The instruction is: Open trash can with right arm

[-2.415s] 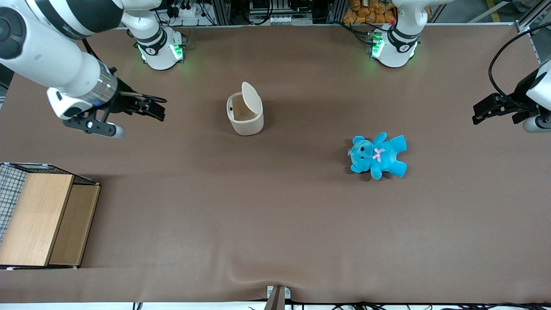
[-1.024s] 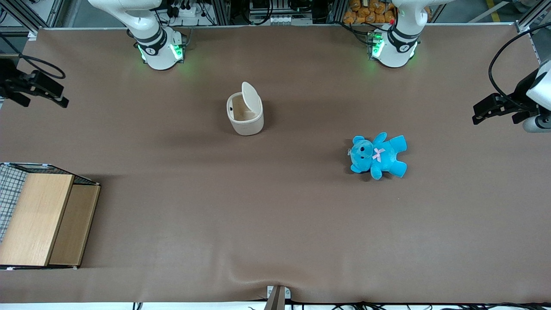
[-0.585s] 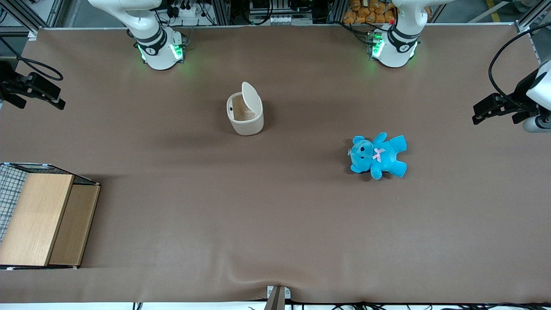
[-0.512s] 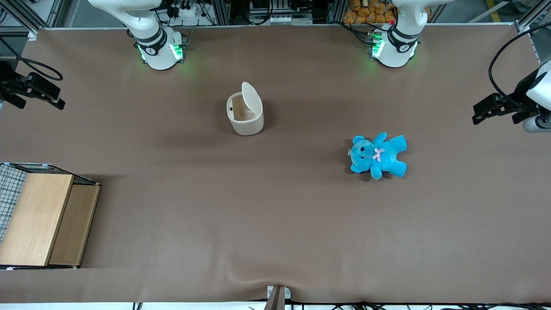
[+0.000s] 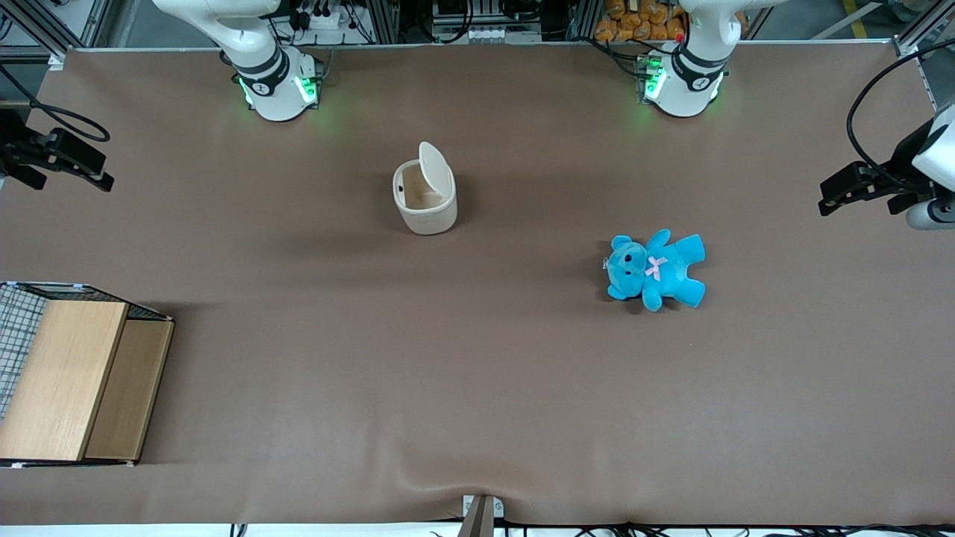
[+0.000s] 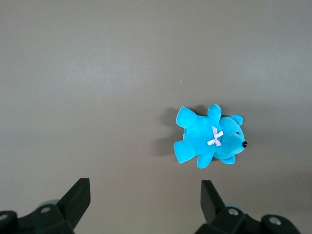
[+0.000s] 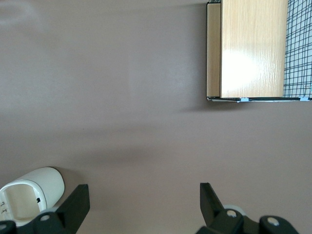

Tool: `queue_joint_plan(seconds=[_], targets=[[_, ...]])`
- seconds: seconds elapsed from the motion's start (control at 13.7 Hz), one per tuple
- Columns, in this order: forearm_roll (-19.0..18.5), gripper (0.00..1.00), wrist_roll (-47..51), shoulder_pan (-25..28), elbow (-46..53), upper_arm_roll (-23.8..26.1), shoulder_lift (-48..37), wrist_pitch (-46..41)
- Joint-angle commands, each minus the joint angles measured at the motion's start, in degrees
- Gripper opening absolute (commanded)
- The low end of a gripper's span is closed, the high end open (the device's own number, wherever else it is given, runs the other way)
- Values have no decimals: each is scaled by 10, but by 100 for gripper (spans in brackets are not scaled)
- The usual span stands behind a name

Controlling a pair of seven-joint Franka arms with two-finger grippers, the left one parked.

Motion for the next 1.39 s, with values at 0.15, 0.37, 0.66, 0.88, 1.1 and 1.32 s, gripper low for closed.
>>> queue_joint_plan(seconds=[0.15, 0.37, 0.66, 0.88, 1.1, 1.32], targets=[[-7, 100, -3, -5, 8, 3, 7, -6], [-7, 100, -8, -5, 6, 3, 8, -6], [-7, 100, -10, -6, 6, 3, 8, -7], [-7, 100, -11, -6, 6, 4, 8, -7], [-7, 100, -11, -7, 5, 3, 8, -8], [-7, 100, -11, -7, 5, 3, 8, -8]])
